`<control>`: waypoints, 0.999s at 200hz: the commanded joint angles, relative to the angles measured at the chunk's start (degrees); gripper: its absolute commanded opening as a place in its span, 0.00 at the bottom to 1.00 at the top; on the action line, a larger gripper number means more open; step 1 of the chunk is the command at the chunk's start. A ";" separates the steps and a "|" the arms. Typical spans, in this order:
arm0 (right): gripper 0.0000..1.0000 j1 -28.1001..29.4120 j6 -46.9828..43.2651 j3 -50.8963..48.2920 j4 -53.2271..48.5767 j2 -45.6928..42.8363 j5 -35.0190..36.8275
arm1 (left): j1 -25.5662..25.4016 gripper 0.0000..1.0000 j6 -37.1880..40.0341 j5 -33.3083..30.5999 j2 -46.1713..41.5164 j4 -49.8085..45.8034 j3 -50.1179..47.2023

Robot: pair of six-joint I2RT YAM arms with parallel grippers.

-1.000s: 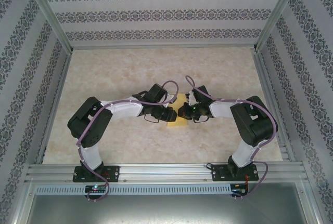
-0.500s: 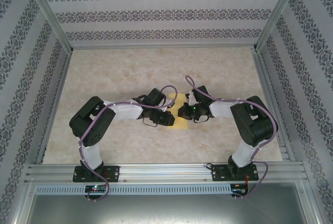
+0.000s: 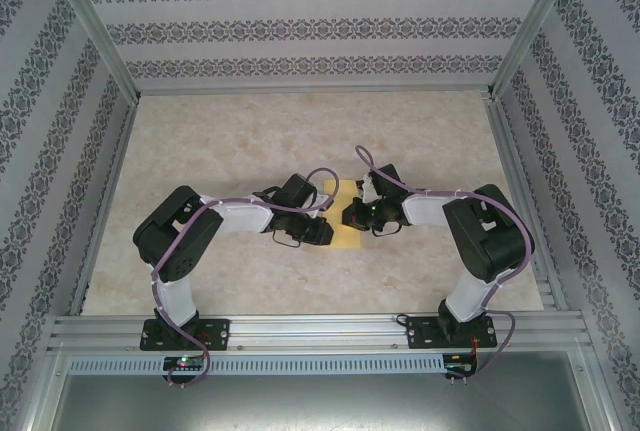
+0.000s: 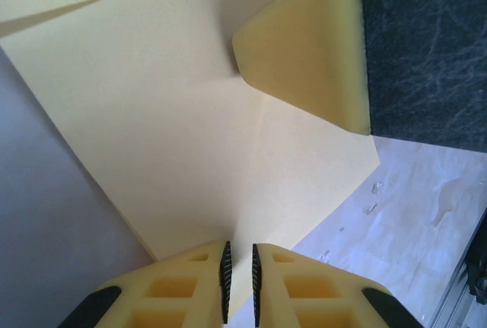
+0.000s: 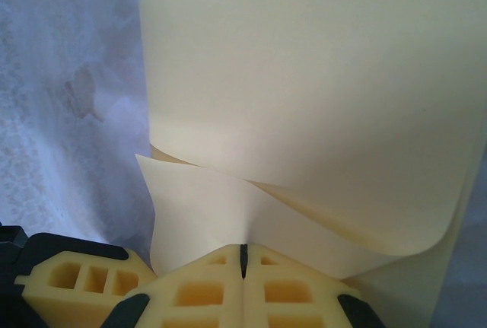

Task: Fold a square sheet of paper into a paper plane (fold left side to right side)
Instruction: Fold the triangle a second time at the center of the table.

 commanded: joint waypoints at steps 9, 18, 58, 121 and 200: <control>0.00 -0.40 -1.54 -0.41 -6.29 1.23 2.44 | -0.67 0.19 -1.27 -0.54 -0.45 -0.02 -2.80; 0.00 -0.47 -1.55 -0.38 -6.39 1.28 2.45 | -0.92 0.19 -1.44 -0.31 -0.68 0.16 -3.20; 0.00 -0.47 -1.73 -0.20 -6.54 1.37 2.66 | -2.17 0.19 -1.81 0.79 -1.93 1.60 -4.86; 0.00 -0.53 -2.07 -0.03 -7.23 1.33 3.00 | -2.92 0.18 -1.56 0.12 -4.38 0.35 -6.82; 0.00 -0.59 -2.21 0.32 -7.50 1.48 2.82 | -2.91 0.15 -1.36 -0.32 -9.22 -0.39 -8.40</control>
